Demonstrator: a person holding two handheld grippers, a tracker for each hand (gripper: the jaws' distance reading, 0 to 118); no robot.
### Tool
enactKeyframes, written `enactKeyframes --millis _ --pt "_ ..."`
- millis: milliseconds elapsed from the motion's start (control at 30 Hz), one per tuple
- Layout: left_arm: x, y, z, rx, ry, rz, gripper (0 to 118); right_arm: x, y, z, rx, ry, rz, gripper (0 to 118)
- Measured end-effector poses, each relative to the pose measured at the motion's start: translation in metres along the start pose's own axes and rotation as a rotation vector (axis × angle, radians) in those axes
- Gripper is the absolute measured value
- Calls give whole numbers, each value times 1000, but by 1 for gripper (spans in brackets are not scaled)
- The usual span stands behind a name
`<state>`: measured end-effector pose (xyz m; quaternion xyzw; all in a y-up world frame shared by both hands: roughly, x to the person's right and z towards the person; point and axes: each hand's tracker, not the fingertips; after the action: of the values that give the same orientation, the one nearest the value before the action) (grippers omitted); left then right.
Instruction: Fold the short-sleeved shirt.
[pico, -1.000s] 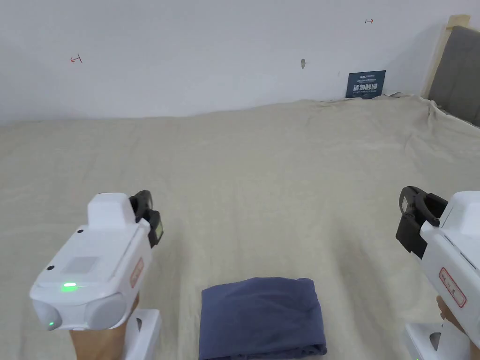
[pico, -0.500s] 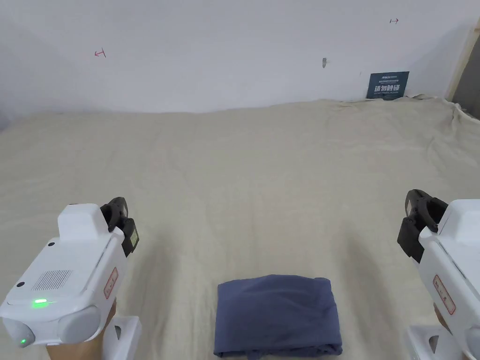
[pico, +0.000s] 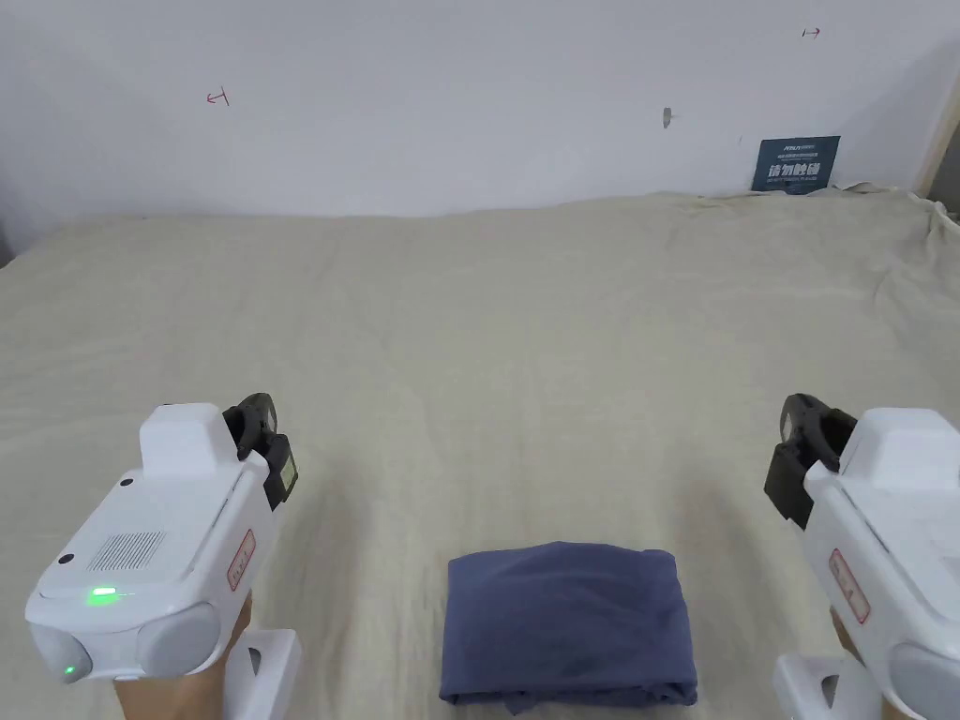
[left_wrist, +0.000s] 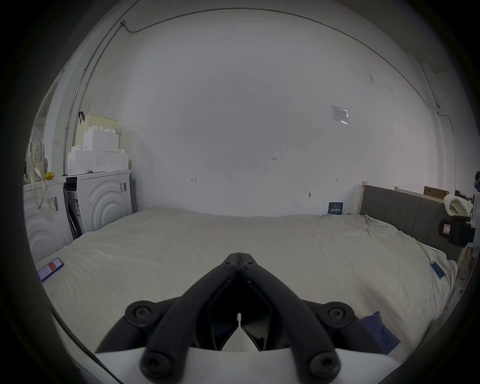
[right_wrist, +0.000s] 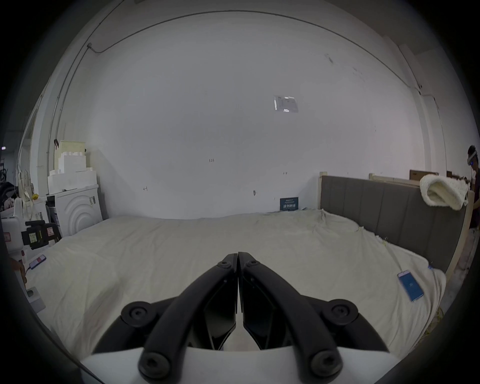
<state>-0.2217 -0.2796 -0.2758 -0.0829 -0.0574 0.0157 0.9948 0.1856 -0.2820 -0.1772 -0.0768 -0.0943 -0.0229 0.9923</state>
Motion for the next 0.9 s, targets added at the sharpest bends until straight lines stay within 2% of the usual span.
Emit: enactKeyframes --millis 200,400,900 --pt "-2 -4 -3 -19 -2 15 0 -26 -40 -24 -105 20 -12 0" --pt "-2 -8 -6 -33 -2 11 0 -45 -86 -43 -234 42 10 0" --pt "-9 -16 -9 -66 -7 18 0 -71 -170 -74 -531 50 -64 0"
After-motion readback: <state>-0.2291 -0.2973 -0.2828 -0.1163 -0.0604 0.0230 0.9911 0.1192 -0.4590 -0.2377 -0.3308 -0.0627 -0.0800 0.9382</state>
